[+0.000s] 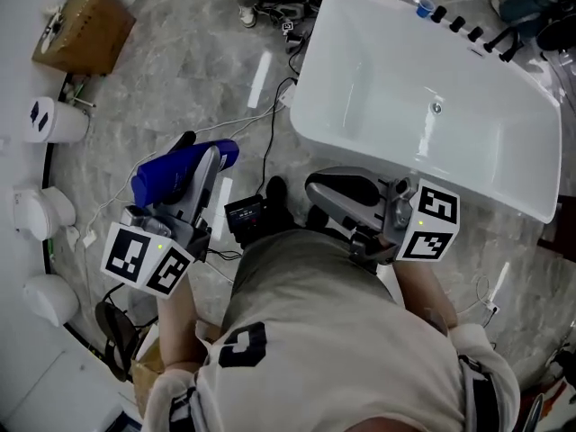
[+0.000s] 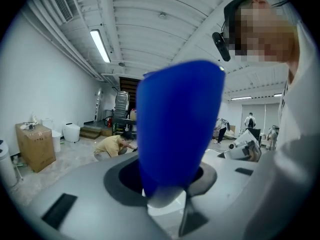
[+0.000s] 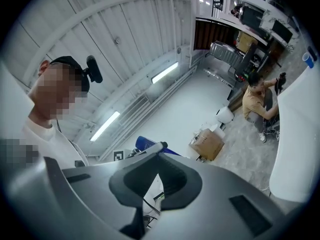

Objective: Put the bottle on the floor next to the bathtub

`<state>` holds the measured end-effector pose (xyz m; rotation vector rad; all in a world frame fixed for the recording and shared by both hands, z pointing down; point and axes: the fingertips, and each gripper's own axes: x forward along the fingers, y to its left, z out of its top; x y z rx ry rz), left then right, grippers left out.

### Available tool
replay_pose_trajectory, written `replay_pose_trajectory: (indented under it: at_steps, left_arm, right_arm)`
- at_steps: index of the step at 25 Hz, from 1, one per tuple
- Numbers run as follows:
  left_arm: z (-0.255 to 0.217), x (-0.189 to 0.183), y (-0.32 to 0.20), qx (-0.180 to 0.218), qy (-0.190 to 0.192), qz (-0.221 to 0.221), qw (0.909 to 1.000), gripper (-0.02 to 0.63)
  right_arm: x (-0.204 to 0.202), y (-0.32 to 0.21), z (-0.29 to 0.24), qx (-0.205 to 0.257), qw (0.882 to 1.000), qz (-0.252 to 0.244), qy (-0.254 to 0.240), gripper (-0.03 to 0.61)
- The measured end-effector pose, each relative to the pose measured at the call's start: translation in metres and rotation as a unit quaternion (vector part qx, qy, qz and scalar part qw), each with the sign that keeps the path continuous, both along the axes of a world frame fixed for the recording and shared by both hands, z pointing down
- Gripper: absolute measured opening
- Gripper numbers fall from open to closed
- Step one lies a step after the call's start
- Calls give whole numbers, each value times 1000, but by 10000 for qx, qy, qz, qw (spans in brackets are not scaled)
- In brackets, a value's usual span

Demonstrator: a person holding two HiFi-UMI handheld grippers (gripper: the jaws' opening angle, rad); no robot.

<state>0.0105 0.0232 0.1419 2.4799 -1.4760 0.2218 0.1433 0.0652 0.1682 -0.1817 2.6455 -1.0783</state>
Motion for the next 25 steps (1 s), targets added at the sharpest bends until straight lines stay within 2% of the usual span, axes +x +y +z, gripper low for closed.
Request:
replay_pose_trajectory:
  at_steps: [5,10,18,25]
  left_arm:
    - [8,-2,-19,-5,-100,133,9999,196]
    - [26,-26,-44,-28,-165,198,9997,196]
    - [52,-92,-114,-177,-198,369,9990,196]
    - [63,-131,-181,-145,-322,823,9960,198]
  right_arm:
    - [-2,-14,9,-83,9998,143,83,29]
    - [-23,-35,19,-146,9992,230,308,29]
    - [-96,-98,26,-308,9964,346,707,29]
    - [-150,-158,23,-412,9939,543,869,29]
